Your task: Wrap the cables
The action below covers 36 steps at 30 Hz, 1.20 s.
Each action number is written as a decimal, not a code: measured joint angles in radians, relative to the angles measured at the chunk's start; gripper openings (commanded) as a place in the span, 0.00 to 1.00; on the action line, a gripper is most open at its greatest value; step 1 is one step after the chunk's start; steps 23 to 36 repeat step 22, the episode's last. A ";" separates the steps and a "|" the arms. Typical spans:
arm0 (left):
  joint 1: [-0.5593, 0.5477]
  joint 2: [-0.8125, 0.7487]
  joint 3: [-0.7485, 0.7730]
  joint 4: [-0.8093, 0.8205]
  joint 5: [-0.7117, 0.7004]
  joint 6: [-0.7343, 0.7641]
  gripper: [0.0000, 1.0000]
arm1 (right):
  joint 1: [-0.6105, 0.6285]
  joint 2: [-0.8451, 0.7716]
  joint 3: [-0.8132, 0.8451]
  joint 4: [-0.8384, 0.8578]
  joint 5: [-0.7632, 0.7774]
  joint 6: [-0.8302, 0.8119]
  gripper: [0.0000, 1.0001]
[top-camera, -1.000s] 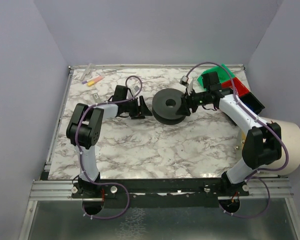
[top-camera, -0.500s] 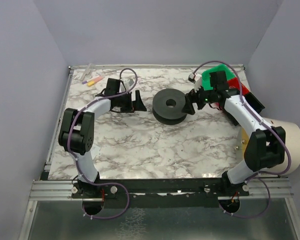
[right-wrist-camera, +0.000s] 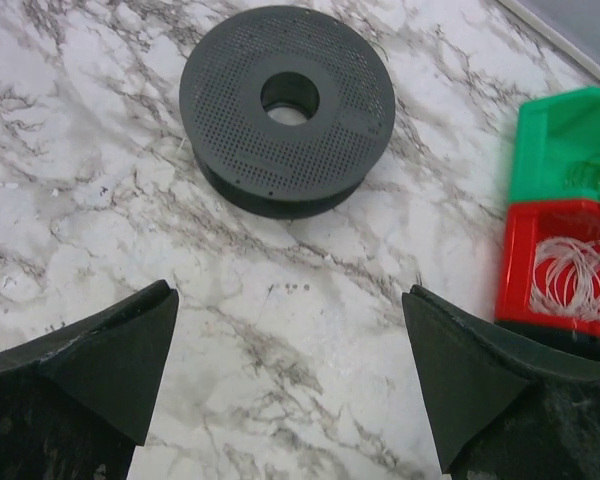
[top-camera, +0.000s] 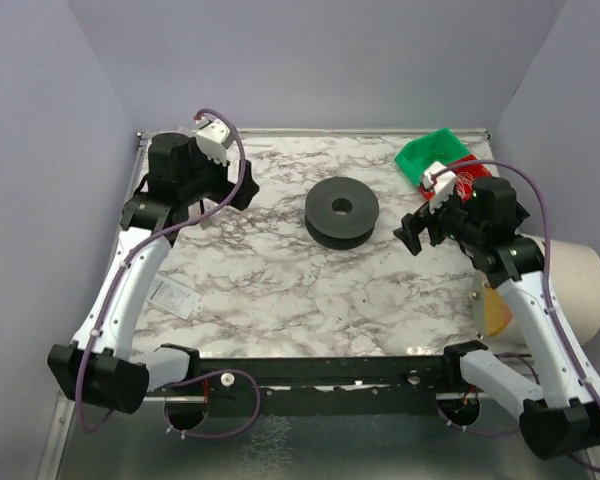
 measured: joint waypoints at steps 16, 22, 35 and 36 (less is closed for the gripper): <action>0.002 -0.565 -0.304 -0.121 -0.181 0.150 0.99 | 0.000 -0.639 -0.313 0.101 0.270 0.156 1.00; 0.011 -0.658 -0.412 -0.117 -0.181 0.141 0.99 | -0.005 -0.691 -0.354 0.101 0.303 0.156 1.00; 0.011 -0.658 -0.412 -0.117 -0.181 0.141 0.99 | -0.005 -0.691 -0.354 0.101 0.303 0.156 1.00; 0.011 -0.658 -0.412 -0.117 -0.181 0.141 0.99 | -0.005 -0.691 -0.354 0.101 0.303 0.156 1.00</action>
